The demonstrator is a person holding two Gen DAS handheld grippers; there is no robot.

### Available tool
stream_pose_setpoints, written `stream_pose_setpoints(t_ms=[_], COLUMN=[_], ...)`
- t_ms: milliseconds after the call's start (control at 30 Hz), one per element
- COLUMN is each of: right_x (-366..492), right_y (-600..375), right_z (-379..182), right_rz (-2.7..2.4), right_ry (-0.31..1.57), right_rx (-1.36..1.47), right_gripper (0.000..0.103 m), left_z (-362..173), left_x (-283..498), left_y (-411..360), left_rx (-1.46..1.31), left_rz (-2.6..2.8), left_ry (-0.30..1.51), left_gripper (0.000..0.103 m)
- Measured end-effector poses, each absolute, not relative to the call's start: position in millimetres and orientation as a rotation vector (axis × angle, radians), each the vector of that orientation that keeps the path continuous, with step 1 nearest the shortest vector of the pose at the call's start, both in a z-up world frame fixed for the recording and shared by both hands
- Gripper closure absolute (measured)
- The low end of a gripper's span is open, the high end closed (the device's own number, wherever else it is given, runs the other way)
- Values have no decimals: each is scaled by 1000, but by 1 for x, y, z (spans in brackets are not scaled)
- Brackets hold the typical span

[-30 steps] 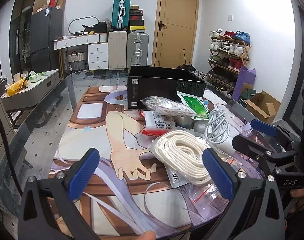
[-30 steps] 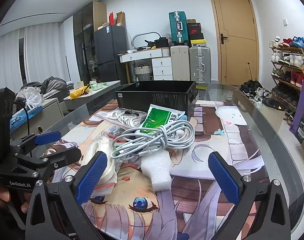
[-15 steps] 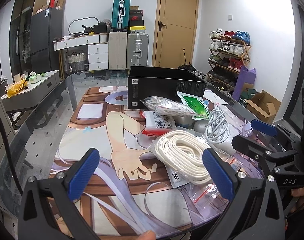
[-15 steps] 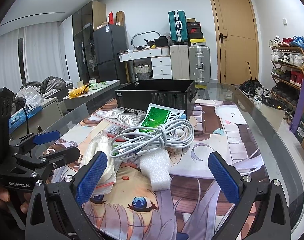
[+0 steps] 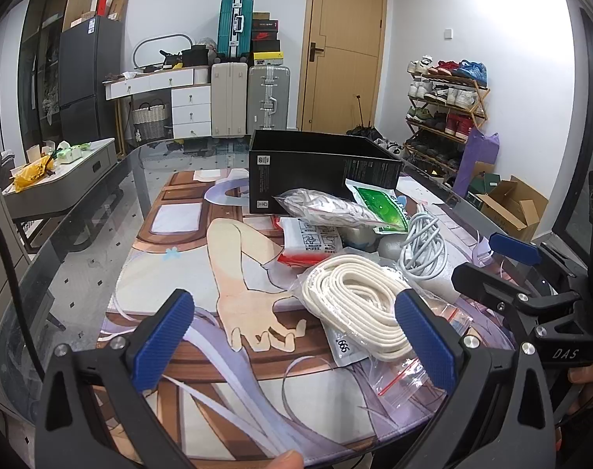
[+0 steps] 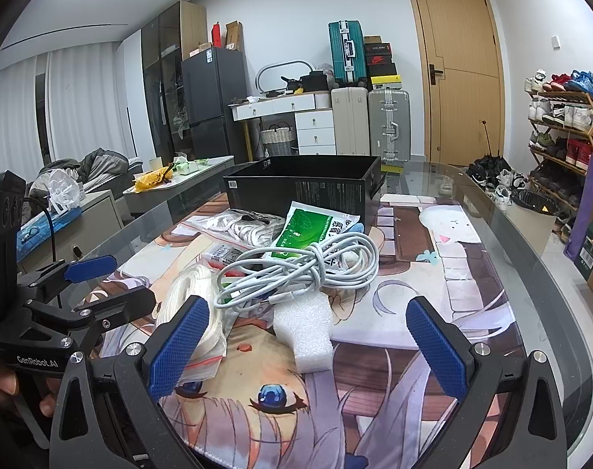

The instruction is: Organize soft objects

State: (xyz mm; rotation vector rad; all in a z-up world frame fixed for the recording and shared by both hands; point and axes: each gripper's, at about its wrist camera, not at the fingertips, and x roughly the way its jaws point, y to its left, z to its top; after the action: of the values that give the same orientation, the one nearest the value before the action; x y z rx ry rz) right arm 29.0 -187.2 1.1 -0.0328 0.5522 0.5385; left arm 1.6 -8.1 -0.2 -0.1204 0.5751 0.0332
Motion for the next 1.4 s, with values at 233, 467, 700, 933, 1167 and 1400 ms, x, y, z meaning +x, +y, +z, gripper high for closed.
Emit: stream_pose_setpoints(t_ms=[233,467,700,933,1167,1400], right_x=[29,29,28,30,35,40], right_y=[-187,-188,-187,-188,-191,-200], right_z=[1,1,3,5,3,4], right_rz=[538,538,536,529,499,458], right_ry=[554,552,551,559,583,587], right_rx=[-33,-32,-31,-24,-42,-45], right_gripper=[0,0,1,0,1,0], left_z=[0,0,2,4,1,1], left_x=[1,1,0,4,7,6], left_y=[-6,-7,-7,-7,-9,-15], left_rx=[-120,-117,-114,-103,-86,-72], left_rz=[34,33,30,19,14,-8], left_ry=[574,574,573,580,587,589], left_gripper=[0,0,0,0,0,0])
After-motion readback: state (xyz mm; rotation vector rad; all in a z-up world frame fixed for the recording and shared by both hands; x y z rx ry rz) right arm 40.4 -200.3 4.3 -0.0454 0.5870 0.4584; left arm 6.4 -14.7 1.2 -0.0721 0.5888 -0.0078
